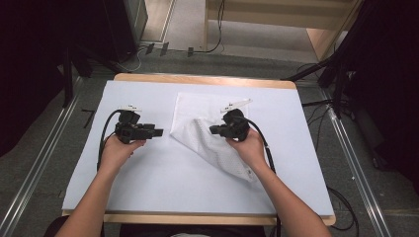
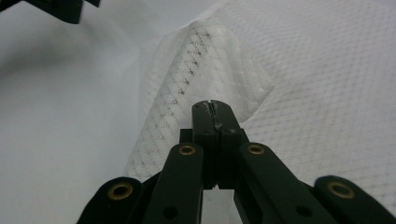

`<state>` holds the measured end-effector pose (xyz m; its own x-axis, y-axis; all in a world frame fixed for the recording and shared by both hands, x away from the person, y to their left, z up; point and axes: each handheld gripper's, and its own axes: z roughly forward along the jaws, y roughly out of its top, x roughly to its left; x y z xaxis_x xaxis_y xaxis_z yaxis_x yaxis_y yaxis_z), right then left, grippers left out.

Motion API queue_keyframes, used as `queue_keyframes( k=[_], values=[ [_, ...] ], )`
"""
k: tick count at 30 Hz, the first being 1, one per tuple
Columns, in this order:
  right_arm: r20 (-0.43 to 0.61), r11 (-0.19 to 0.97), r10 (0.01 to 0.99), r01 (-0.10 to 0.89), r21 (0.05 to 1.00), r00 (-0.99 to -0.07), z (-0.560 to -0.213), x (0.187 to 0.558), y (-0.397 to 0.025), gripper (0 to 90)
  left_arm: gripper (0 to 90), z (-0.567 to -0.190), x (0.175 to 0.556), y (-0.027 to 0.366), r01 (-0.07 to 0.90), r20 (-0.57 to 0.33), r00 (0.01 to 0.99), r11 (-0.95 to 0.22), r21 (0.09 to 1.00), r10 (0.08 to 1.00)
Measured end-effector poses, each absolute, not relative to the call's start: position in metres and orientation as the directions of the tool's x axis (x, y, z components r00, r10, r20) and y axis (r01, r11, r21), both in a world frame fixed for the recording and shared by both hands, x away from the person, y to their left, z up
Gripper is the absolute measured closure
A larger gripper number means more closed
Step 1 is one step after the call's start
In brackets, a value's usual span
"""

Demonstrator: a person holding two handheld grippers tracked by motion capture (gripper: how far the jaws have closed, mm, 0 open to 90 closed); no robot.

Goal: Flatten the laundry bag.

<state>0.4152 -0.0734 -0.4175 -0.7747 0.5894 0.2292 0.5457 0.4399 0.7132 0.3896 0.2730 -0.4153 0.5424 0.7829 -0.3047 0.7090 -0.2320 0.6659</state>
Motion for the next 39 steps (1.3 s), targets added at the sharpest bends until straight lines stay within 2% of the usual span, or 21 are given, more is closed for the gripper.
queue_keyframes(
  k=[8, 19, 23, 34, 37, 39],
  values=[
    [0.217, 0.468, 0.506, 0.477, 0.744, -0.835, -0.405, 0.390, -0.050, 90.0, 48.0, -0.413, 0.392, 0.277, 0.706, -0.302, 0.536, -0.222, 0.673, 0.788],
    [0.242, 0.508, 0.434, 0.457, 0.730, -0.868, -0.410, 0.364, -0.031, 90.0, 46.7, -0.410, 0.392, 0.272, 0.694, -0.292, 0.552, -0.237, 0.680, 0.781],
    [0.262, 0.498, 0.410, 0.456, 0.738, -0.873, -0.407, 0.358, -0.033, 79.8, 46.6, -0.411, 0.393, 0.270, 0.694, -0.289, 0.559, -0.248, 0.676, 0.777],
    [0.225, 0.458, 0.474, 0.457, 0.763, -0.851, -0.404, 0.356, -0.068, 67.9, 46.4, -0.427, 0.405, 0.257, 0.709, -0.280, 0.571, -0.292, 0.642, 0.772],
    [0.193, 0.445, 0.495, 0.438, 0.781, -0.847, -0.410, 0.360, -0.079, 67.8, 46.7, -0.434, 0.409, 0.252, 0.716, -0.274, 0.570, -0.304, 0.629, 0.775],
    [0.195, 0.439, 0.524, 0.459, 0.772, -0.829, -0.413, 0.365, -0.086, 67.4, 47.0, -0.438, 0.411, 0.249, 0.719, -0.267, 0.571, -0.317, 0.618, 0.776]
  ],
)
